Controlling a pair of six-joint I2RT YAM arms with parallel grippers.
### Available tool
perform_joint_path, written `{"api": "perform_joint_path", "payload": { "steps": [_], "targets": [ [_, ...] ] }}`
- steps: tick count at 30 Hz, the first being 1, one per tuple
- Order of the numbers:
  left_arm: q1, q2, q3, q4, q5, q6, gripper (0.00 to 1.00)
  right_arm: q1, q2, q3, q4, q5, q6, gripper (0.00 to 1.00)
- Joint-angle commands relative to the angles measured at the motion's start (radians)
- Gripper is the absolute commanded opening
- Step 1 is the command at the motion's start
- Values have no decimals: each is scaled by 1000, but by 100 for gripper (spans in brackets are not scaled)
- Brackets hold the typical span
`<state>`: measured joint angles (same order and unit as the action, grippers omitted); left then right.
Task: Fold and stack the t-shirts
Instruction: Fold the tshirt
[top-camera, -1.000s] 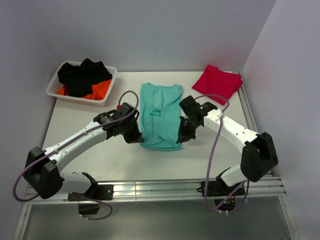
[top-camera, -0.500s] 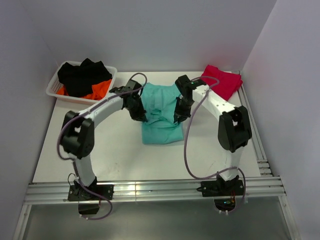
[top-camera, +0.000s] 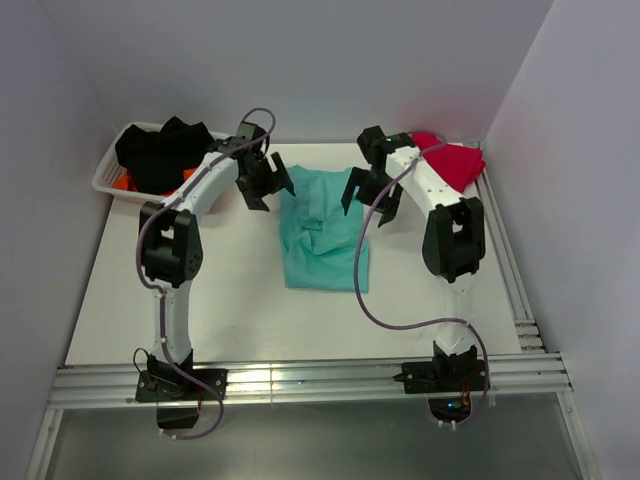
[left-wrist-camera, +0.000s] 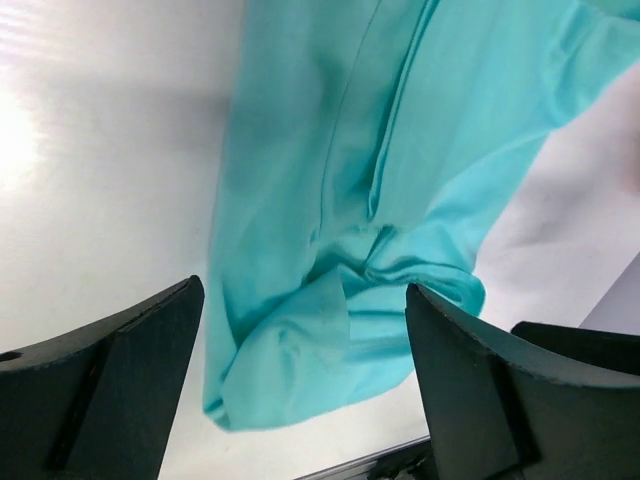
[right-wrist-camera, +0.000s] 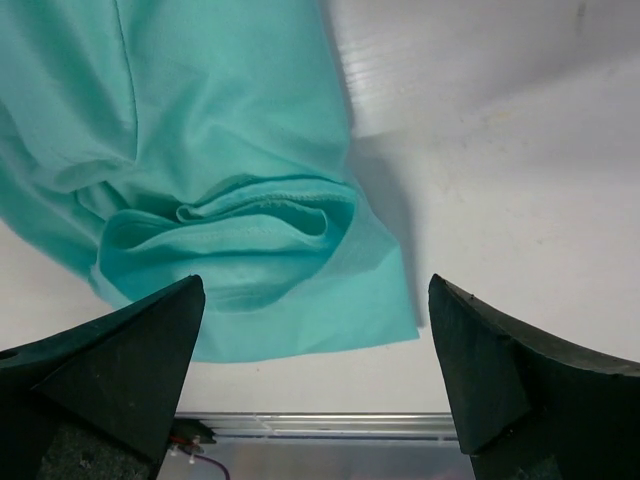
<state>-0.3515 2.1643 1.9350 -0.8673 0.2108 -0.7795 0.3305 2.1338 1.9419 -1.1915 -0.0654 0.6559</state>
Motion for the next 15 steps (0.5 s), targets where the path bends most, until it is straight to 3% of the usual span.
{"api": "perform_joint_path", "payload": {
  "steps": [1,6,10,15],
  "targets": [
    [-6,-165,-40,-29,-57,-30,88,-13,-159,-33,-2,35,-25,100],
    [-23,-416,-373,117,-31,-82,78,-11,-282,-202,68,-10,-22,100],
    [-95,-521,-586,168,-44,-90,71,-7,-430,-366,125,-27,-19,100],
    [-199,-624,-879,318,-1,-171,67,-4,-616,-754,314,-109,-18,100]
  ]
}}
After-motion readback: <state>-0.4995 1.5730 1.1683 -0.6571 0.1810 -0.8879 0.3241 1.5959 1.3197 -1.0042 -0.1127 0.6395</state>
